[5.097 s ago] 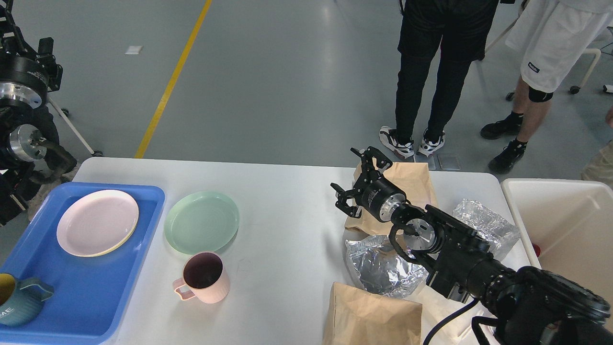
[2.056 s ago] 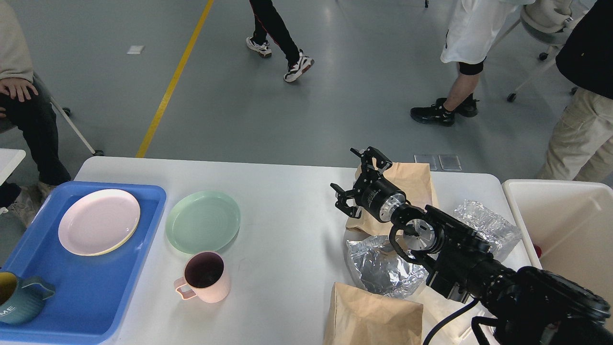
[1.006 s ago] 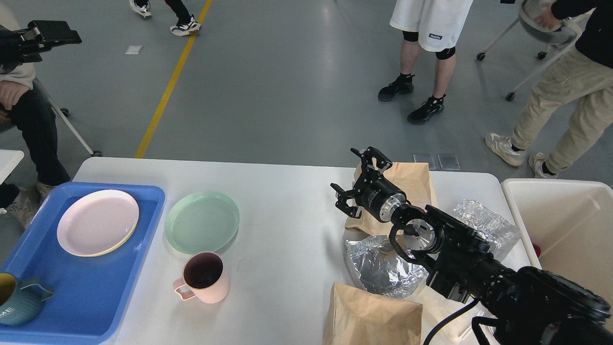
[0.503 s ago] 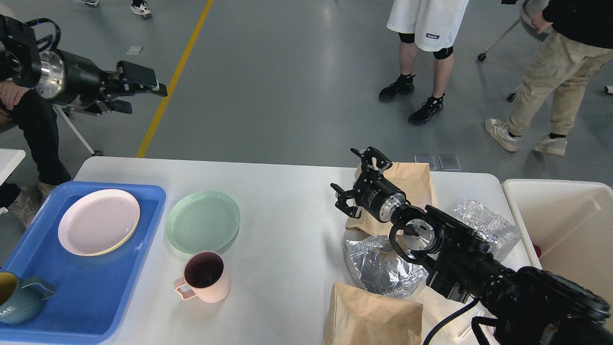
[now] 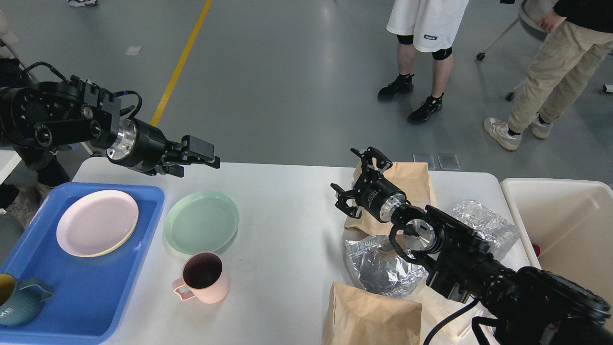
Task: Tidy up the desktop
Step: 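Swing the left gripper in over the table toward the pink mug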
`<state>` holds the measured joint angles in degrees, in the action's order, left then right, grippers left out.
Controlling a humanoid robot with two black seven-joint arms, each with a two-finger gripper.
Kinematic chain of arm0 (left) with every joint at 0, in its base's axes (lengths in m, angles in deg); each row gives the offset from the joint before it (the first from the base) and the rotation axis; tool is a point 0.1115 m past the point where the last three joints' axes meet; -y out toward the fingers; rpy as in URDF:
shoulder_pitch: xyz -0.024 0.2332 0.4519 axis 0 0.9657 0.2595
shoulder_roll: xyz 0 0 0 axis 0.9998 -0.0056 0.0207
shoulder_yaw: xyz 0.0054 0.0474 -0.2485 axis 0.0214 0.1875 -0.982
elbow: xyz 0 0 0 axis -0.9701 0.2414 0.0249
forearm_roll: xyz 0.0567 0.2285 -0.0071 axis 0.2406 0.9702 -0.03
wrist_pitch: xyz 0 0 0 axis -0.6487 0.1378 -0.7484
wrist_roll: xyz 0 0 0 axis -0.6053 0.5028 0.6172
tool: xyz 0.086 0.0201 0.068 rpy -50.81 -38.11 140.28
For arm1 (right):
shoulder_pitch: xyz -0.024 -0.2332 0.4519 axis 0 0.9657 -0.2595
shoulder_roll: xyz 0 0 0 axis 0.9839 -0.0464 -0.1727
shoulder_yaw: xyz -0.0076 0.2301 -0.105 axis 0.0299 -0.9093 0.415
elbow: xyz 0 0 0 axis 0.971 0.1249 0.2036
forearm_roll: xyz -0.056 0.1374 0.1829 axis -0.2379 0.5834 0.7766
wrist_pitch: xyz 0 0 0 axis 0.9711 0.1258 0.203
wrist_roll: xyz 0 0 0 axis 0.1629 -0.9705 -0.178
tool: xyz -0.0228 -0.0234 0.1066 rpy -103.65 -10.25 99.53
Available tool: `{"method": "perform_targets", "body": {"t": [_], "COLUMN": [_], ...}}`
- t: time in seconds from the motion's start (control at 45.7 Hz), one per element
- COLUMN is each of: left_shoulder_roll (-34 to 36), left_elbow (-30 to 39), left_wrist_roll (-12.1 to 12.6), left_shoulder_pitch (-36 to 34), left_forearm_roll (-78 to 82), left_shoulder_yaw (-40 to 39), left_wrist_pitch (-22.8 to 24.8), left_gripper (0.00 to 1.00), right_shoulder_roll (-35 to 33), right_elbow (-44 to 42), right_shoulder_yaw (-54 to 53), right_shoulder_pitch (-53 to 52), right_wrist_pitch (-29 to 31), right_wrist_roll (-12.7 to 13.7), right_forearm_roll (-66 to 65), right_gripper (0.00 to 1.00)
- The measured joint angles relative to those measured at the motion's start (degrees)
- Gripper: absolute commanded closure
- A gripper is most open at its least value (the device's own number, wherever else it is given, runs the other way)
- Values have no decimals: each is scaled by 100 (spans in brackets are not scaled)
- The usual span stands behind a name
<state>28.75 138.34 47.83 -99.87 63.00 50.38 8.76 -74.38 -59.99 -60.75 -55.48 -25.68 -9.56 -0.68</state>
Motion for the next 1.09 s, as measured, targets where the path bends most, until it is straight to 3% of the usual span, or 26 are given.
{"method": "perform_targets", "body": {"t": [0.153,0.241,0.722,0.875,1.094], "left_shoulder_roll": [-127,-290,-1294,-1248,-855], "left_elbow": [291,317,57,185,605], "left_wrist_roll": [486,593,581,631,791], "left_shoulder_pitch": [145,350,888,784,166], "left_forearm_roll": [-57,-123,-692,-693,-671], "left_shoulder_yaw": [-23,-29,-588,-563,96], "left_wrist_pitch": [-259,-317,-321,-128,42], "left_gripper": [5,5,4,5,5], "right_shoulder_roll": [0,0,-1,-1,0], "right_elbow": [0,0,0,0,0], "right_shoulder_yaw": [0,0,3,1,-1], "right_shoulder_pitch": [0,-1,-4,-2,-2], "right_wrist_pitch": [0,0,0,0,0], "right_wrist_roll": [0,0,0,0,0], "right_forearm_roll": [0,0,0,0,0], "right_gripper": [0,0,0,0,0]}}
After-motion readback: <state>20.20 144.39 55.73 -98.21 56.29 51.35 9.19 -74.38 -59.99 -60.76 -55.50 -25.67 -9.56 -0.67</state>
